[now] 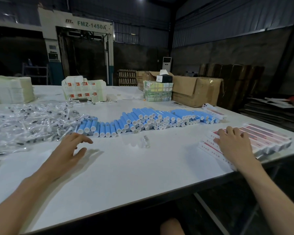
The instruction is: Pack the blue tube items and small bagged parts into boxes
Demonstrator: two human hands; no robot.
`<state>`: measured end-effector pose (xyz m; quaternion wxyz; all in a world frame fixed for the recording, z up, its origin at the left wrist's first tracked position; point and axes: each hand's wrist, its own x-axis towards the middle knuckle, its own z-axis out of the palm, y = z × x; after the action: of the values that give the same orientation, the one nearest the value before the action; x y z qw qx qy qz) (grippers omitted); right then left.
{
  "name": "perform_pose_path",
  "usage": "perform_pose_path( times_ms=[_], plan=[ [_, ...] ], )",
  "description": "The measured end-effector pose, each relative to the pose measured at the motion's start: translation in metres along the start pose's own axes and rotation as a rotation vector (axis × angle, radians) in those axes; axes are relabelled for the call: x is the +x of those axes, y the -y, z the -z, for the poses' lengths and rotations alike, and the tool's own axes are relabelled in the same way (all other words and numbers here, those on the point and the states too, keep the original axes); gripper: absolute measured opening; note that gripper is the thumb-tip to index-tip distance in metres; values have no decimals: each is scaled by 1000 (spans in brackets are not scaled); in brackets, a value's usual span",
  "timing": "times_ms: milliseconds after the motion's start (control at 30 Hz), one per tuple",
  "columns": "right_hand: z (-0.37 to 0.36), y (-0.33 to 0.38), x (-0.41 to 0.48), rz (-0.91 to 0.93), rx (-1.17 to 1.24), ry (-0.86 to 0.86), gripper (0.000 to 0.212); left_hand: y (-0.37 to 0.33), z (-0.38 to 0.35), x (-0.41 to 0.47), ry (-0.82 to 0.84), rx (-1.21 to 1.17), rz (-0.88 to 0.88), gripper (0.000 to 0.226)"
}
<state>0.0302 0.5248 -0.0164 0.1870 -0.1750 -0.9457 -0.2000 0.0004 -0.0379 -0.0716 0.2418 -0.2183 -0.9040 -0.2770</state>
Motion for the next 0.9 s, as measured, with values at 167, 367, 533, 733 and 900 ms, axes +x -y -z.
perform_pose_path(
  times_ms=[167, 367, 533, 733, 900],
  plan=[
    [26, 43, 12, 141, 274, -94, 47, 1, -1, -2, 0, 1, 5, 33],
    [74, 171, 1, 388, 1030, -43, 28, -2, 1, -6, 14, 127, 81, 29],
    [100, 281, -15, 523, 1444, 140, 29, -9, 2, -5, 21, 305, 133, 21],
    [89, 367, -30, 558, 1617, 362, 19, -18, 2, -7, 45, 414, 224, 46],
    [73, 373, -19, 483, 1771, 516, 21, -19, 12, -2, 55, 506, 337, 28]
  ],
)
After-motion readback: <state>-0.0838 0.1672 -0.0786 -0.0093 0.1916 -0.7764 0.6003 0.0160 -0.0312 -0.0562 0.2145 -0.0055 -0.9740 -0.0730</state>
